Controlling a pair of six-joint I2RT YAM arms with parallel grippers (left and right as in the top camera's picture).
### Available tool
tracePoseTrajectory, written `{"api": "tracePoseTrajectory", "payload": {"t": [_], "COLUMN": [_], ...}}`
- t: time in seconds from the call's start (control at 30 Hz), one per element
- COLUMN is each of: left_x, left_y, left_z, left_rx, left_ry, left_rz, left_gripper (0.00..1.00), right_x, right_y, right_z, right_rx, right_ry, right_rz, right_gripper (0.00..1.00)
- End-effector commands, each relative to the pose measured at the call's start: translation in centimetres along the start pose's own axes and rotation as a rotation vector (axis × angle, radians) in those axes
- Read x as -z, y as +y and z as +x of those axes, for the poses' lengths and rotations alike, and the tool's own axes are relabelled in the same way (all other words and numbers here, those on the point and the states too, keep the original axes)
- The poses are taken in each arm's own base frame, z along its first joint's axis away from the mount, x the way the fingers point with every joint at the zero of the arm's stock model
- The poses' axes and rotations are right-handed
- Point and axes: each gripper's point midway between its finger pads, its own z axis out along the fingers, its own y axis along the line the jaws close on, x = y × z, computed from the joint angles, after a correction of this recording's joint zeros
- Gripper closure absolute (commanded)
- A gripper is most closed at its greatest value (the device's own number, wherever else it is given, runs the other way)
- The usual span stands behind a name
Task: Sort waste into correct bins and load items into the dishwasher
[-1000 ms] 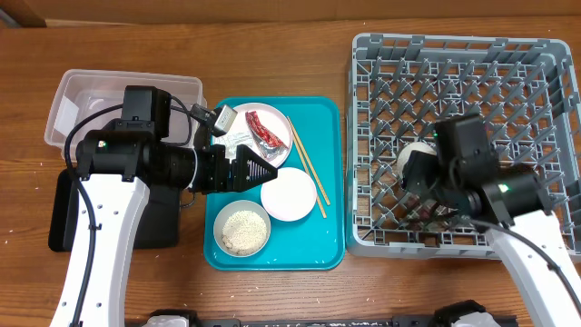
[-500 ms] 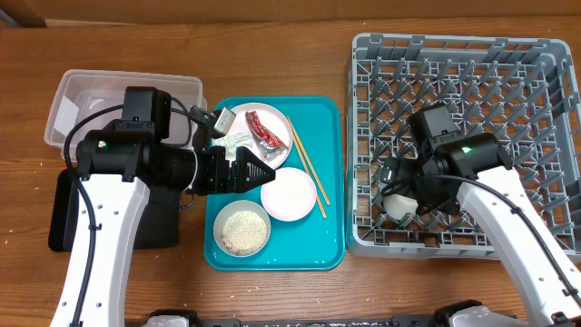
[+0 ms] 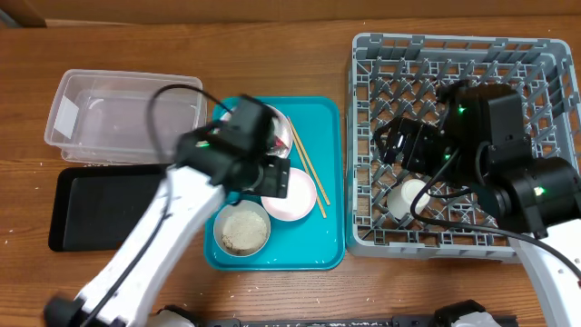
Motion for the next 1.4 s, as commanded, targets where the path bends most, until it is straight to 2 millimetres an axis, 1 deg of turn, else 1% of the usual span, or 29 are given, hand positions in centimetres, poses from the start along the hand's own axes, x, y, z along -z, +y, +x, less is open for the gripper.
{"api": "tracePoseTrajectory", "payload": {"t": [0.0,0.03,0.07,0.1,0.17,0.23,0.27,0.3,0.4,0.43,0.5,0.57,0.63,0.73,0.77,0.83,0.87,0.9,0.93,0.97,1.03,1.1,1.17,1.2,1.23,1.27,1.3,1.33,1.37], "left_x": [-4.2,-5.2,-6.4,-7.3,-8.1,-7.4,-6.9,-6.6,-7.0,-7.3,-7.7,-8.4,-9.6,-12.1,-13.3,-14.4,-14.8,-14.9,-14.8,-14.1,-11.5,-8.2,-3.6,0.5,3.0,3.8,4.7,4.8,4.1], "left_y": [1.3,1.3,1.3,1.3,1.3,2.2,3.2,4.8,7.0,7.9,9.0,9.7,10.1,10.4,10.6,10.8,10.7,10.7,10.6,10.6,10.3,9.9,9.9,11.3,13.2,14.1,16.2,18.3,21.1], "left_z": [-0.1,0.0,0.3,0.6,0.9,0.4,0.0,-0.8,-3.1,-4.9,-7.2,-8.4,-8.6,-7.9,-7.3,-6.6,-6.2,-6.1,-6.1,-6.4,-7.6,-9.0,-10.7,-12.0,-12.7,-12.8,-13.0,-12.9,-12.5], "left_rx": [0.024,0.024,0.035,0.053,0.065,0.088,0.12,0.162,0.222,0.22,0.203,0.213,0.208,0.174,0.173,0.172,0.172,0.172,0.173,0.183,0.199,0.226,0.238,0.267,0.304,0.322,0.365,0.413,0.472], "left_ry": [0.058,0.085,0.122,0.156,0.186,0.15,0.124,0.091,0.03,-0.026,-0.095,-0.123,-0.114,-0.055,-0.017,0.02,0.04,0.046,0.046,0.036,-0.005,-0.064,-0.155,-0.247,-0.309,-0.329,-0.356,-0.355,-0.33], "left_rz": [-0.156,-0.161,-0.164,-0.159,-0.151,-0.19,-0.231,-0.266,-0.255,-0.24,-0.227,-0.224,-0.229,-0.244,-0.253,-0.258,-0.255,-0.253,-0.25,-0.249,-0.245,-0.231,-0.225,-0.267,-0.322,-0.346,-0.383,-0.402,-0.432], "left_gripper": [0.23,0.27,0.36,0.41,0.45,0.3,0.2,0.13,0.14,0.11,0.09,0.1,0.13,0.2,0.25,0.38,0.53,0.65,0.84,0.96,0.96,0.96,0.96,0.96,0.96,0.96,0.96,0.96,0.89], "right_x": [0.6,0.6,0.6,0.6,0.6,0.6,0.6,0.6,0.6,0.6,0.4,0.4,0.4,0.4,0.4,0.4,0.4,0.4,0.4,0.4,0.4,0.4,0.4,0.4,0.4,0.4,0.4,0.4,0.4], "right_y": [1.4,1.3,1.3,1.2,1.1,1.1,1.1,1.1,1.1,1.1,1.1,1.1,1.1,1.1,1.1,1.1,1.1,1.1,1.1,1.1,1.1,1.2,1.1,1.1,1.1,1.1,1.1,1.1,1.1], "right_z": [0.6,0.8,0.9,0.9,1.1,1.1,1.1,1.1,1.1,1.1,1.1,1.1,1.1,1.1,1.1,1.1,1.1,1.1,1.1,1.0,1.0,0.9,0.9,1.0,1.0,1.0,1.0,1.0,1.0], "right_rx": [0.043,0.041,0.04,0.039,0.04,0.04,0.04,0.04,0.04,0.039,0.038,0.037,0.037,0.034,0.034,0.034,0.034,0.034,0.034,0.034,0.035,0.036,0.036,0.034,0.034,0.034,0.034,0.034,0.034], "right_ry": [0.036,0.04,0.045,0.048,0.054,0.053,0.053,0.054,0.054,0.054,0.058,0.06,0.06,0.06,0.06,0.06,0.06,0.06,0.059,0.059,0.055,0.054,0.055,0.058,0.058,0.059,0.059,0.059,0.057], "right_rz": [-0.074,-0.072,-0.069,-0.067,-0.064,-0.064,-0.064,-0.064,-0.064,-0.064,-0.062,-0.061,-0.061,-0.061,-0.061,-0.061,-0.061,-0.061,-0.061,-0.062,-0.064,-0.064,-0.064,-0.062,-0.062,-0.062,-0.062,-0.062,-0.063], "right_gripper": [0.04,0.04,0.04,0.04,0.04,0.04,0.04,0.03,0.03,0.03,0.03,0.03,0.03,0.03,0.03,0.03,0.03,0.03,0.03,0.03,0.03,0.03,0.04,0.04,0.04,0.04,0.03,0.04,0.04]}}
